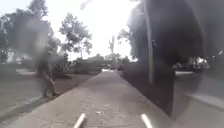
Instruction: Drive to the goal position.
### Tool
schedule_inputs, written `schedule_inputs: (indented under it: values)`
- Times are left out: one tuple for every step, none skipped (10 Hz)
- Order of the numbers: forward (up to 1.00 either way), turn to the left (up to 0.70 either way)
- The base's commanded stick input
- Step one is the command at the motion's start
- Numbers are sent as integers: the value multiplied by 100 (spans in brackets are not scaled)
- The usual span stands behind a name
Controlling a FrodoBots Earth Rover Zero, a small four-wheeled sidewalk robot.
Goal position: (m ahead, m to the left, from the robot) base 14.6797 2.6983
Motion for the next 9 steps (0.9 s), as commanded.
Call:
schedule_inputs:
  values:
    - [50, -27]
    - [50, -42]
    - [50, -16]
    - [50, -6]
    - [50, -7]
    - [50, -27]
    - [50, -43]
    - [50, -24]
    - [50, -6]
